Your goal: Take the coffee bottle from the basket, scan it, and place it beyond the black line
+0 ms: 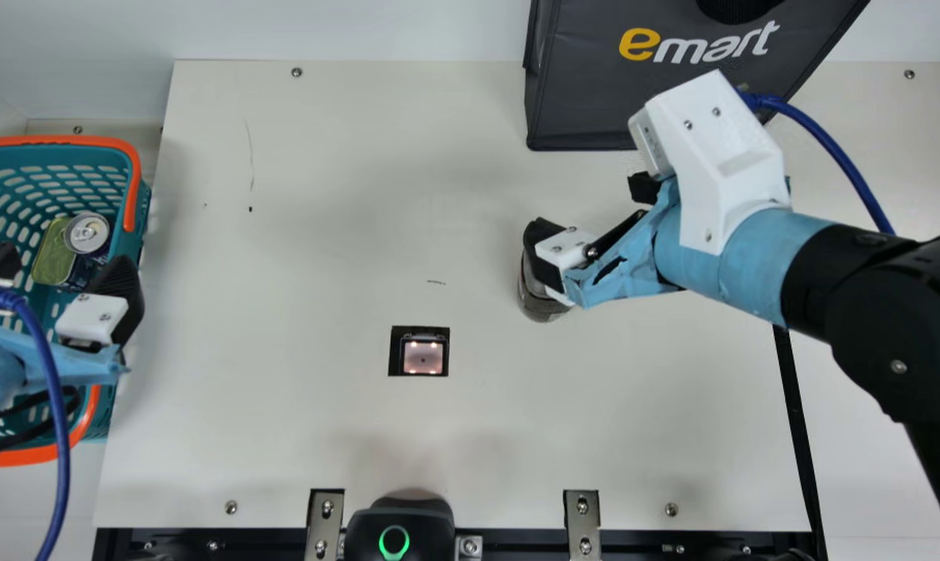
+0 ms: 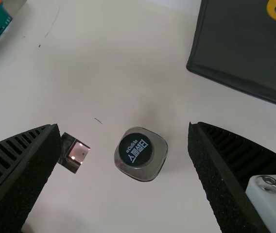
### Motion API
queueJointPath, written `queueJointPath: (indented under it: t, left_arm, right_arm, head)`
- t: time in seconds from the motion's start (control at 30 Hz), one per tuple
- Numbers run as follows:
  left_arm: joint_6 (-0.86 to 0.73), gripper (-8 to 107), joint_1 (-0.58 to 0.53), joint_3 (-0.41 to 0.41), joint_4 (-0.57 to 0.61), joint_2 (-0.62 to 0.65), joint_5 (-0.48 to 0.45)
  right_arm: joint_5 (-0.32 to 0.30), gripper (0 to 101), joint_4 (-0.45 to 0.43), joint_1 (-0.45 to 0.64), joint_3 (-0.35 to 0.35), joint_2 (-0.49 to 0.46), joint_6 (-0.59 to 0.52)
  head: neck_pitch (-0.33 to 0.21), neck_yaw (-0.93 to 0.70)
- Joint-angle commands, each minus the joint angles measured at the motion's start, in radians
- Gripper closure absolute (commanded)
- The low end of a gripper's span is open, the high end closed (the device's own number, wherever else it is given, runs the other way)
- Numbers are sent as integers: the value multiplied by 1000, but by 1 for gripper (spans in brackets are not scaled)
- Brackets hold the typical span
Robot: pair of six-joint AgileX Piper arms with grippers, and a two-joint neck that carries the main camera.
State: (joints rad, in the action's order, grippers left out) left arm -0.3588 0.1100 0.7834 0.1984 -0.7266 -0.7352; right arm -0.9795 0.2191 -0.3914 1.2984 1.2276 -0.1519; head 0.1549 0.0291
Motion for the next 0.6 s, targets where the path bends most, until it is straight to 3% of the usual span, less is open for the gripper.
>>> queueJointPath:
  t: [0.0,0.57]
  left_arm:
    - [0,9,0,0,0,0,0]
    - [0,9,0,0,0,0,0]
  right_arm:
    - [4,10,1,-5,-10,4,-3]
    - [47,10,-65,-81,-88,79,-15]
  head:
    - [-17,-2]
    - [-17,-2]
